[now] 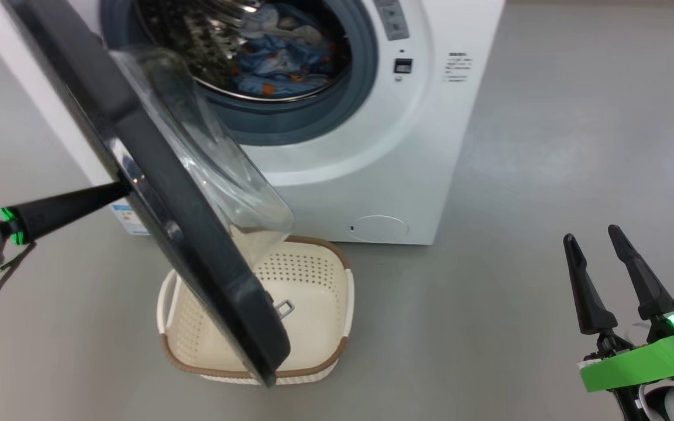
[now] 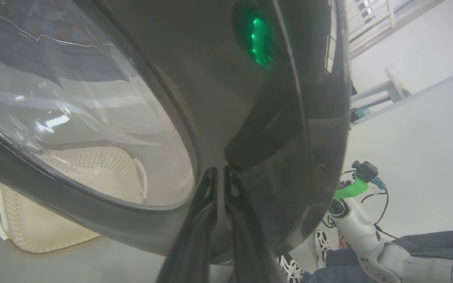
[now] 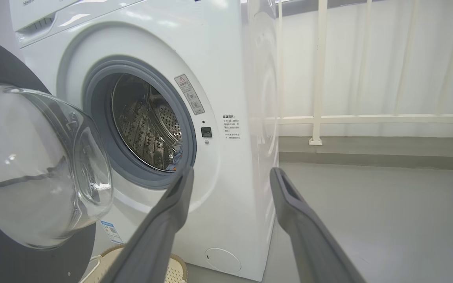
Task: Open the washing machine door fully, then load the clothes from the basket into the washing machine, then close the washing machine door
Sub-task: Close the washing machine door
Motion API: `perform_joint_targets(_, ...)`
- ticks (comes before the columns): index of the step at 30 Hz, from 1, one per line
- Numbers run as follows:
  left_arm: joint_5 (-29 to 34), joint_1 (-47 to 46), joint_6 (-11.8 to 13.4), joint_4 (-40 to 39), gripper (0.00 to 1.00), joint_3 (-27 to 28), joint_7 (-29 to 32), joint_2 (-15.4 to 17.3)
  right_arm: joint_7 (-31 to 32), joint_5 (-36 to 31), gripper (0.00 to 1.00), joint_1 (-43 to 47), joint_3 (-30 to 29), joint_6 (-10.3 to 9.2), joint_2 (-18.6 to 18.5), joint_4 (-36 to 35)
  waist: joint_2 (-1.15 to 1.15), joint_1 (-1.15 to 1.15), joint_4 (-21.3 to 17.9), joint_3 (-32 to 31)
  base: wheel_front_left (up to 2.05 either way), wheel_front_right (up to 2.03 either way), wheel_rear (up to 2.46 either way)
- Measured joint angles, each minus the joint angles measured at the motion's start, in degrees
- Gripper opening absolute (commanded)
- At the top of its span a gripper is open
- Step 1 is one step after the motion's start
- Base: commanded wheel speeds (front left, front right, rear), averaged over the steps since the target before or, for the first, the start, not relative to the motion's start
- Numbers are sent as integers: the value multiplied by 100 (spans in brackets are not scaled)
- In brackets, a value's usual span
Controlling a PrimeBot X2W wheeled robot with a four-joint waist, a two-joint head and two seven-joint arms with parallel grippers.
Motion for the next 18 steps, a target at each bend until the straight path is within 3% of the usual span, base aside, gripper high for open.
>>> perform_joint_targets(18,298,-5,48,25,0,92,-406,-101,0,-12,100,0,-44,0,127,-40,0,0,-940,157,0,0,0)
